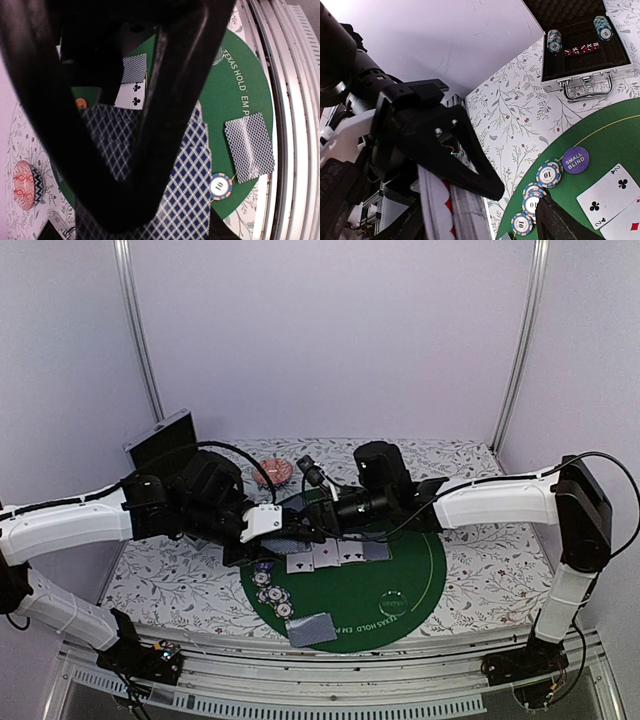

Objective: Distribute texas hold em gaming equipment
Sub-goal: Pick up the poker card from the face-down deck piles.

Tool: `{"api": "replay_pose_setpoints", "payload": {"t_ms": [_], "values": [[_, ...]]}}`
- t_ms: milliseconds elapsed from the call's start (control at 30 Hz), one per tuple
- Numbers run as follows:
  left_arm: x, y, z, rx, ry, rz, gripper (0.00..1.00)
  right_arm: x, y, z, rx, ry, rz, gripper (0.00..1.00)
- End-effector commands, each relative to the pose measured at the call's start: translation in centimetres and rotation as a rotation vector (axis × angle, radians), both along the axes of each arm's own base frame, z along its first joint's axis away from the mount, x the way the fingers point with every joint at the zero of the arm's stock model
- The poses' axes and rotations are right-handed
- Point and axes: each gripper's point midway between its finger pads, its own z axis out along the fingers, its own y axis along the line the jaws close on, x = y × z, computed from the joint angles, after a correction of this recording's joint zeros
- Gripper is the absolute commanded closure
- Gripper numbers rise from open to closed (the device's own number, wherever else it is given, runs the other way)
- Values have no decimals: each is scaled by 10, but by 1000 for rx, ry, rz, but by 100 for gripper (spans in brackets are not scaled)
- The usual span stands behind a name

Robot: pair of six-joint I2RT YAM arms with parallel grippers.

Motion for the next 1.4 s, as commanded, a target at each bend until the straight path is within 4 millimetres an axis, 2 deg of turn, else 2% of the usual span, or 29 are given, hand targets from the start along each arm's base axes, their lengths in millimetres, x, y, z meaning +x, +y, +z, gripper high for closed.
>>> {"api": "replay_pose_setpoints", "payload": {"t_ms": [0, 167, 333, 433, 700, 867, 1267, 1367], "values": [[-5, -8, 18, -54, -28, -36, 57, 11, 10, -15, -19, -1, -31, 26], [-5, -7, 18, -54, -32, -34, 57, 15, 2, -21, -41, -1, -75, 27], [-4, -7, 18, -54, -35, -33, 57, 22, -24, -31, -77, 21, -141, 30], [-4, -6, 18, -52, -34, -32, 57, 21, -33, -30, -84, 28, -155, 31], [-3, -6, 15, -42, -32, -27, 57, 12, -29, -13, -52, 23, -90, 37], [-2, -6, 14, -41, -34, -25, 57, 9, -34, 0, -47, 6, -93, 52], [-2, -6, 13, -38, -33, -25, 57, 2, -42, 11, -71, 5, -84, 54], [-2, -6, 13, -37, -34, -25, 57, 2, -44, 13, -79, -4, -91, 58]]}}
